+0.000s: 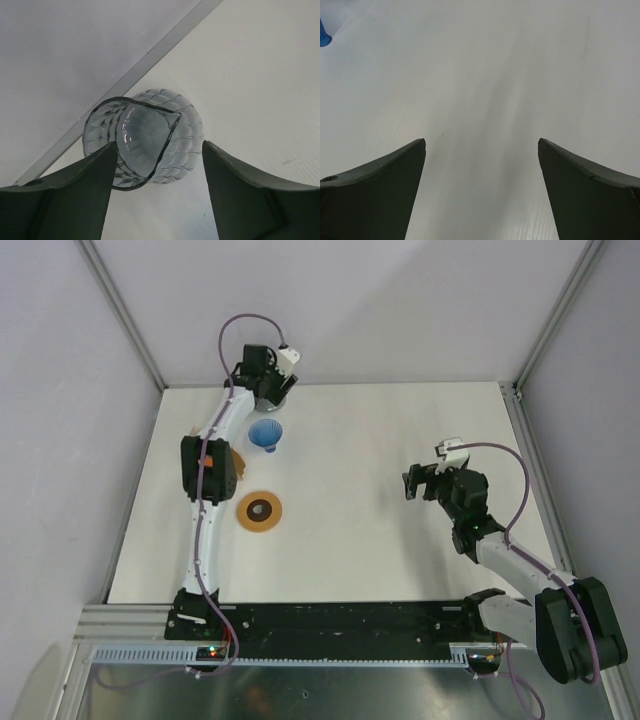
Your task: Place the coffee filter in the dripper
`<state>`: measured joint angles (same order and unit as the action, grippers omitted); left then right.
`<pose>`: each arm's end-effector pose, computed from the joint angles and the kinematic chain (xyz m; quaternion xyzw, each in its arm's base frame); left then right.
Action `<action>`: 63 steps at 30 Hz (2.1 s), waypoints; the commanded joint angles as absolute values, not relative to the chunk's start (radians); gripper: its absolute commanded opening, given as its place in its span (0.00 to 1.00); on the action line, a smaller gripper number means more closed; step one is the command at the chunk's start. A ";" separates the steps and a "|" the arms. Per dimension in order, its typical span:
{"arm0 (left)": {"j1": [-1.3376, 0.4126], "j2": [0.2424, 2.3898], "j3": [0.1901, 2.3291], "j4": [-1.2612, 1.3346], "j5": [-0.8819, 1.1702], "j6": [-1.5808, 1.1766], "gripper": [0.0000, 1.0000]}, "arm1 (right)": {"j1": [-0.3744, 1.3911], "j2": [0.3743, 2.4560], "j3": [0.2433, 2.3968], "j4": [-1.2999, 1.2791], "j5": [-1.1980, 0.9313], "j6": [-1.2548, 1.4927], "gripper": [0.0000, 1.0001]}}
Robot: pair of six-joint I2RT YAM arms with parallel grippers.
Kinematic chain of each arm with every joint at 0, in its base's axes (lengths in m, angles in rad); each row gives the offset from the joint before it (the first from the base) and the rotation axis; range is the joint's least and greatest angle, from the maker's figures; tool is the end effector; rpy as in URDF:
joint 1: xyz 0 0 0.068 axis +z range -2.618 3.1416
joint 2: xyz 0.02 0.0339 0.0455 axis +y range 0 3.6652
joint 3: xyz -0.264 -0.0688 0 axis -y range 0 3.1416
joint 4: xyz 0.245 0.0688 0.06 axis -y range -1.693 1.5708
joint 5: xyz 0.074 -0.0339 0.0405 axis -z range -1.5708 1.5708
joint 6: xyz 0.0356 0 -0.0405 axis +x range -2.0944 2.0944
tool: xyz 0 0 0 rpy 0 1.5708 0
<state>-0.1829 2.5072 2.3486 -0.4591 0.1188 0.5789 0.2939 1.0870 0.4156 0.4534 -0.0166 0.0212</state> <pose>0.5629 -0.1084 0.2272 0.3550 0.8133 0.0384 0.4593 0.2232 0.0682 0.2181 -0.1111 0.7719 0.1046 0.6172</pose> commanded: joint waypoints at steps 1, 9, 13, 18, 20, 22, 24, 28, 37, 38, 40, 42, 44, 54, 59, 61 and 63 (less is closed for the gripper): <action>-0.164 2.555 2.418 -0.462 0.156 0.557 0.73 | 0.304 1.087 0.457 0.452 0.024 0.005 0.99; -0.152 2.584 2.453 -0.460 0.213 0.524 0.56 | 0.313 1.075 0.457 0.437 0.051 -0.025 0.99; -0.152 2.555 2.398 -0.460 0.289 0.532 0.35 | 0.316 1.072 0.457 0.434 0.061 -0.027 1.00; -0.153 2.531 2.372 -0.459 0.347 0.531 0.12 | 0.316 1.064 0.457 0.429 0.068 -0.028 0.99; -0.155 2.521 2.372 -0.459 0.365 0.526 0.06 | 0.316 1.063 0.457 0.431 0.065 -0.025 0.99; -0.162 2.506 2.373 -0.459 0.379 0.525 0.02 | 0.317 1.065 0.457 0.433 0.059 -0.023 0.99; -0.176 2.487 2.377 -0.458 0.387 0.524 0.01 | 0.318 1.066 0.457 0.436 0.056 -0.021 0.99; -0.221 2.430 2.385 -0.458 0.387 0.527 0.00 | 0.319 1.063 0.457 0.440 0.054 -0.015 0.99; -0.384 2.230 2.283 -0.460 0.373 0.560 0.00 | 0.319 1.016 0.458 0.428 0.091 0.013 0.99; -0.402 2.203 2.254 -0.460 0.374 0.558 0.00 | 0.318 1.002 0.457 0.423 0.103 0.018 0.99; -0.448 2.144 2.173 -0.465 0.381 0.555 0.00 | 0.318 0.978 0.457 0.417 0.121 0.028 0.99; -0.493 2.090 2.089 -0.478 0.386 0.543 0.00 | 0.316 0.956 0.457 0.412 0.138 0.035 0.99; -0.535 2.042 2.000 -0.488 0.391 0.516 0.00 | 0.313 0.935 0.457 0.406 0.152 0.041 0.99; -0.687 1.858 1.634 -0.503 0.391 0.443 0.00 | 0.297 0.905 0.457 0.392 0.144 0.063 0.99; -0.726 1.820 1.535 -0.502 0.365 0.434 0.00 | 0.295 0.908 0.457 0.395 0.126 0.070 0.99; -0.729 1.817 1.506 -0.495 0.362 0.414 0.00 | 0.294 0.908 0.457 0.392 0.120 0.072 0.99; -0.740 1.816 1.469 -0.473 0.355 0.391 0.00 | 0.294 0.907 0.457 0.388 0.118 0.074 0.99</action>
<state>-0.7292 1.9137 1.4952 -0.5419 0.3710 0.4393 0.2989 0.9176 0.4156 0.3725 0.1272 0.0566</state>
